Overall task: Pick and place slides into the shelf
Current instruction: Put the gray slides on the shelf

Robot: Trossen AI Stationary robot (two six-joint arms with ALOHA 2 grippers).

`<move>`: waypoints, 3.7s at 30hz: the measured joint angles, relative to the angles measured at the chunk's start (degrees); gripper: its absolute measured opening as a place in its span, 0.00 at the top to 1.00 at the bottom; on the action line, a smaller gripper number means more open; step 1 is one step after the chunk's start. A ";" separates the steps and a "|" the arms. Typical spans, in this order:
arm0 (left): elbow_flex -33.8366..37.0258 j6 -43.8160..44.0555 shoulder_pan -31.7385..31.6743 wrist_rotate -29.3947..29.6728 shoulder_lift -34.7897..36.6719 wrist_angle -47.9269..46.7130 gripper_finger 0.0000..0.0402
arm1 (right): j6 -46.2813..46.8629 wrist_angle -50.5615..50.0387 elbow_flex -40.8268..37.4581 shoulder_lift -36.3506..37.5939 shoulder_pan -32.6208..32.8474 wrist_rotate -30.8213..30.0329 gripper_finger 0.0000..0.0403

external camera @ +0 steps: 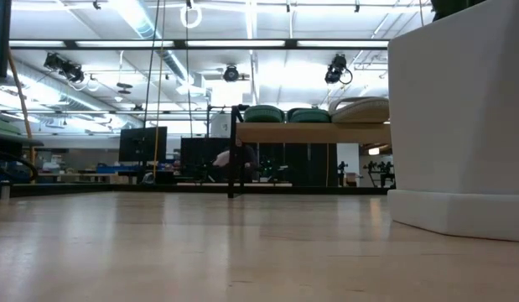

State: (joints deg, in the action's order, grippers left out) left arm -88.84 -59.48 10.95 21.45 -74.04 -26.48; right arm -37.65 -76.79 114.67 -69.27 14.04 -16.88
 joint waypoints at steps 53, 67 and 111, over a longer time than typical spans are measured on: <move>12.44 3.53 -21.67 -43.34 0.18 24.76 0.84 | -13.40 28.55 0.00 -6.53 -0.04 20.02 0.60; 12.44 3.66 -21.67 -43.30 0.05 21.56 0.85 | -14.40 28.54 0.00 -8.70 -0.04 19.25 0.87; 12.41 26.22 -25.85 -37.13 -1.33 6.15 0.48 | -5.94 -0.55 0.04 -6.46 -20.05 -14.70 0.92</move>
State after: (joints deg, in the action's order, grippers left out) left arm -76.42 -33.26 -14.90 -15.68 -75.37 -20.32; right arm -43.59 -77.35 114.72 -75.73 -6.01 -31.58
